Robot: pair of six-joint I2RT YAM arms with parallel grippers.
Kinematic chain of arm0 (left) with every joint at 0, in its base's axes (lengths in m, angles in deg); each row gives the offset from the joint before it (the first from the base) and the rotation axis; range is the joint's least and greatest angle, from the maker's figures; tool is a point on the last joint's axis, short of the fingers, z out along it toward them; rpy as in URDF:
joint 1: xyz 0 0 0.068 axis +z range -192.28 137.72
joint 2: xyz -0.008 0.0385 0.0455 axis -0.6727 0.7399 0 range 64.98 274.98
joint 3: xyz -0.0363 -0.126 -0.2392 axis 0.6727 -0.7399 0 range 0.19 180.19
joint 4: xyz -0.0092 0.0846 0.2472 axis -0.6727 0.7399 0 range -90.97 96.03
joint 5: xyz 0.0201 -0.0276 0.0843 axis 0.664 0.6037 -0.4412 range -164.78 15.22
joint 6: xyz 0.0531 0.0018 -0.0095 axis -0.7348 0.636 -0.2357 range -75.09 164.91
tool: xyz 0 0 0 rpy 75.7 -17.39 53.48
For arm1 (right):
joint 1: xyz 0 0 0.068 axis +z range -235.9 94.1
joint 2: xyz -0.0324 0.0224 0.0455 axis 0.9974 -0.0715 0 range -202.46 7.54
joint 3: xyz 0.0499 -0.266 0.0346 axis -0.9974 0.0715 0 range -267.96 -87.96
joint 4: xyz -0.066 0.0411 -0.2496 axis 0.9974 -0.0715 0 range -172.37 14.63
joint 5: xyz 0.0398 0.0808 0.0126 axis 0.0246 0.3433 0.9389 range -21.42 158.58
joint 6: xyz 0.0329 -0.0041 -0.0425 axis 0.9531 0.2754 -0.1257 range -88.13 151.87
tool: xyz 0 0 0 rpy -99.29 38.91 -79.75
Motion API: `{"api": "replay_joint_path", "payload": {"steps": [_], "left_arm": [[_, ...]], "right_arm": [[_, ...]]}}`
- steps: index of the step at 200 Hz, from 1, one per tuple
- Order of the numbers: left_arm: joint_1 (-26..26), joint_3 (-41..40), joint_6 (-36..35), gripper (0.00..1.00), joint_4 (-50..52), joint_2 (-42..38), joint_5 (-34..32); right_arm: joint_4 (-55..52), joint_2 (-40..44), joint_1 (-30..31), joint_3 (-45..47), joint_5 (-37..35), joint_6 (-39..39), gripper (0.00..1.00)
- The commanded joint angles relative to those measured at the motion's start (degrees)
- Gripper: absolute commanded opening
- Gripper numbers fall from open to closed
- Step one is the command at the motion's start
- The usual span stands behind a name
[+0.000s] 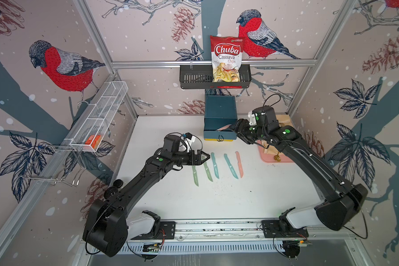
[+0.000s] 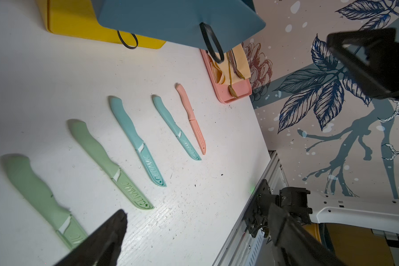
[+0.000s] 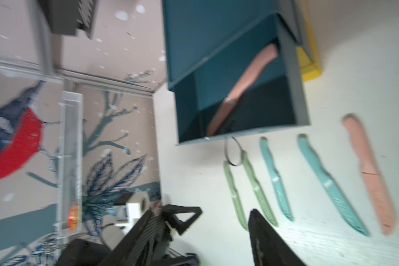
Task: Place the fruit knives into the drawer by color
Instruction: Pick up the fruit knife from the center of the board.
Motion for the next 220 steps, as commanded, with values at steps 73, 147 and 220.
{"api": "replay_joint_path", "payload": {"steps": [73, 147, 220], "left_arm": [[-7.95, -4.02, 10.21, 0.97, -19.20, 4.37, -0.19], [-9.48, -4.81, 15.08, 0.97, -29.58, 10.31, 0.33], [-9.50, -4.46, 14.72, 0.97, -29.63, 11.52, 0.83]], "right_arm": [[-5.64, -3.77, 1.99, 15.25, -11.61, -16.64, 0.64], [-1.15, -17.26, 0.81, 15.87, -13.62, -20.74, 0.57], [1.91, -23.90, -2.51, 14.12, -13.55, -22.77, 0.44]]}}
